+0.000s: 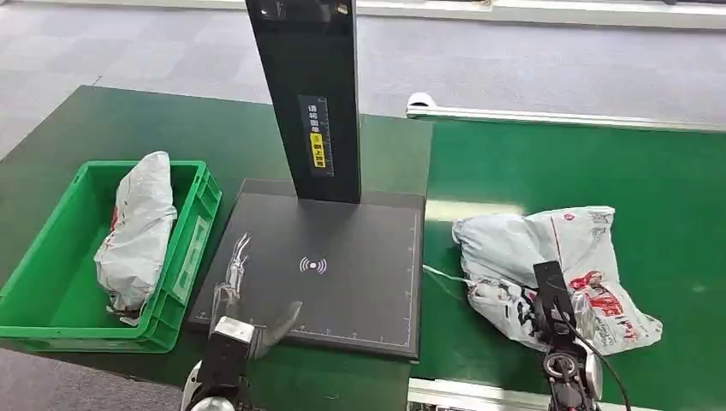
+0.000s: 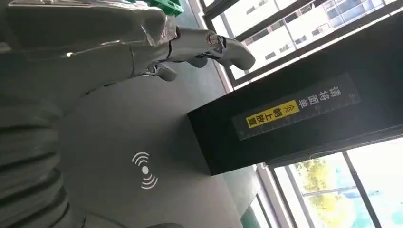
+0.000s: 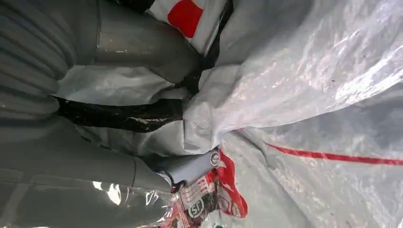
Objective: Moved the parcel from conveyor to table for the left to box.
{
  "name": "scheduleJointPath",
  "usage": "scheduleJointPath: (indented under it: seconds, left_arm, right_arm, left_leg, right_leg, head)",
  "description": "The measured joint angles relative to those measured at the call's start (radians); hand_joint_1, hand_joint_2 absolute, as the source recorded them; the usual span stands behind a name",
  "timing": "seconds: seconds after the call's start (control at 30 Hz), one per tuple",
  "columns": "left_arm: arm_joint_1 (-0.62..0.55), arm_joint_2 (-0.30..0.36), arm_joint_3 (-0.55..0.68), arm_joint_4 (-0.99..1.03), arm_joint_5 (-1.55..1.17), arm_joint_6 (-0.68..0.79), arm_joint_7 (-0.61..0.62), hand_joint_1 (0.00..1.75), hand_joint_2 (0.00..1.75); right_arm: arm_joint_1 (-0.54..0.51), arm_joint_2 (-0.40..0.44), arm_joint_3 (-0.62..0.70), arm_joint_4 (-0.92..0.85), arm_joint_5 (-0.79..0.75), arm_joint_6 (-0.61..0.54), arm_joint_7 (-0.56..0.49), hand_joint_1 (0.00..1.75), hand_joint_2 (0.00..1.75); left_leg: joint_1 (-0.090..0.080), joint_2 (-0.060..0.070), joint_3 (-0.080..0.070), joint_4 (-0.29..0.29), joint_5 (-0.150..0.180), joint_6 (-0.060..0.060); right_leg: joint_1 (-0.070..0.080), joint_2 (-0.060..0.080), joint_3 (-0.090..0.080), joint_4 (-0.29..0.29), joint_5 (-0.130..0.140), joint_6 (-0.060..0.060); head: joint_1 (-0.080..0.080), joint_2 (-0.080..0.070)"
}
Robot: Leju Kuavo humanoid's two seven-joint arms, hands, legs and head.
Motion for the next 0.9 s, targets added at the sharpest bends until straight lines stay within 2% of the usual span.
scheduleJointPath:
  seconds: [0.37, 0.6, 0.7, 0.9]
  left_arm:
    - [0.016, -0.002, 0.011, -0.013, -0.007, 0.014, -0.002, 0.0, 1.75]
    - [0.016, -0.002, 0.014, -0.013, 0.005, 0.016, -0.018, 0.0, 1.75]
    - [0.016, -0.002, 0.015, -0.013, 0.008, 0.014, -0.026, 0.0, 1.75]
    - [0.003, -0.011, 0.015, 0.001, 0.008, -0.009, -0.037, 0.0, 1.75]
  right_arm:
    - [0.137, 0.061, 0.034, -0.359, -0.067, -0.129, -0.14, 1.75, 1.75]
    - [0.211, 0.077, 0.105, -0.58, -0.114, -0.14, -0.193, 1.75, 1.75]
    - [0.226, 0.081, 0.152, -0.64, -0.164, -0.075, -0.195, 1.75, 1.75]
    - [0.209, 0.096, 0.262, -0.65, -0.297, 0.175, -0.167, 1.75, 1.75]
  left_leg:
    - [0.0, -0.001, -0.005, 0.0, 0.0, 0.0]
    - [0.0, -0.001, -0.005, 0.0, 0.0, 0.0]
    - [0.0, 0.0, -0.005, 0.0, 0.0, 0.0]
    - [0.0, 0.0, -0.005, 0.0, 0.0, 0.0]
  right_leg:
    - [0.0, 0.0, -0.005, 0.0, 0.0, 0.0]
    - [0.0, 0.0, -0.005, 0.0, 0.0, 0.0]
    - [0.0, 0.0, -0.005, 0.0, 0.0, 0.0]
    - [0.0, 0.0, -0.005, 0.0, 0.0, 0.0]
  head:
    - [0.0, 0.0]
    - [0.0, 0.0]
    - [0.0, 0.0]
    - [0.0, 0.0]
